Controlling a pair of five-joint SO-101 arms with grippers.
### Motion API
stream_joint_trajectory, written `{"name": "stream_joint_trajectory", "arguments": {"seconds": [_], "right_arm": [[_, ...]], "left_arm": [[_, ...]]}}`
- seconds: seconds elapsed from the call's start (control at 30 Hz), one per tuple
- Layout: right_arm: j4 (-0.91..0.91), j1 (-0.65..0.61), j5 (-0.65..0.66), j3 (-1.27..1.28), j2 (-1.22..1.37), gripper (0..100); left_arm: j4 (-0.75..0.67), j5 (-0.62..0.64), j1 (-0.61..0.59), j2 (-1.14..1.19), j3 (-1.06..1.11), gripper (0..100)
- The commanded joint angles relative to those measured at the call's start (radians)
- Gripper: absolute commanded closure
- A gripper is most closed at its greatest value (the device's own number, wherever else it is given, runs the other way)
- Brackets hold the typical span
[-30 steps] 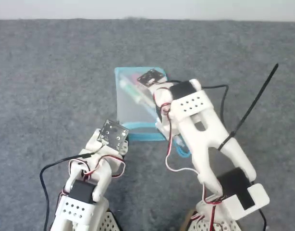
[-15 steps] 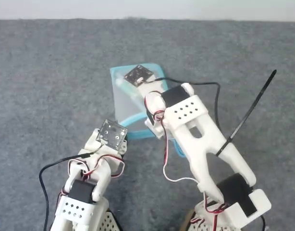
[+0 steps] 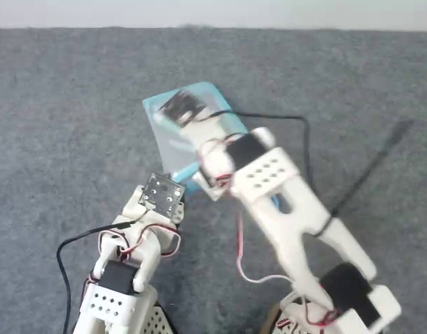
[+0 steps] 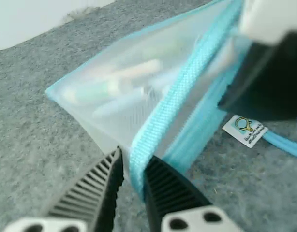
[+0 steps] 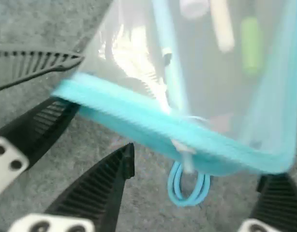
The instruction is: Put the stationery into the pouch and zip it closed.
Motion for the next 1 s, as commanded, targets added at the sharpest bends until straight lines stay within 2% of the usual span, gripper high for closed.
{"name": "stream_joint_trajectory", "arguments": {"seconds": [0.0,0.23,0.5,0.77,0.97], "right_arm": [[0.025,0.012,0.044,-0.066,-0.182,57.4],[0.097,0.053,0.071,-0.014,-0.343,57.4],[-0.107,0.17,0.161,0.37,-0.369,57.4],[-0.297,0.214,0.095,0.638,-0.369,57.5],[-0.458,0.268,0.176,0.827,-0.38,57.4]], "left_arm": [[0.008,-0.011,0.023,-0.006,-0.01,99],[0.008,-0.009,0.023,-0.006,-0.01,99],[0.009,-0.009,0.023,-0.006,-0.01,99],[0.009,-0.009,0.023,-0.006,-0.01,99],[0.012,-0.009,0.023,-0.006,-0.01,99]]}}
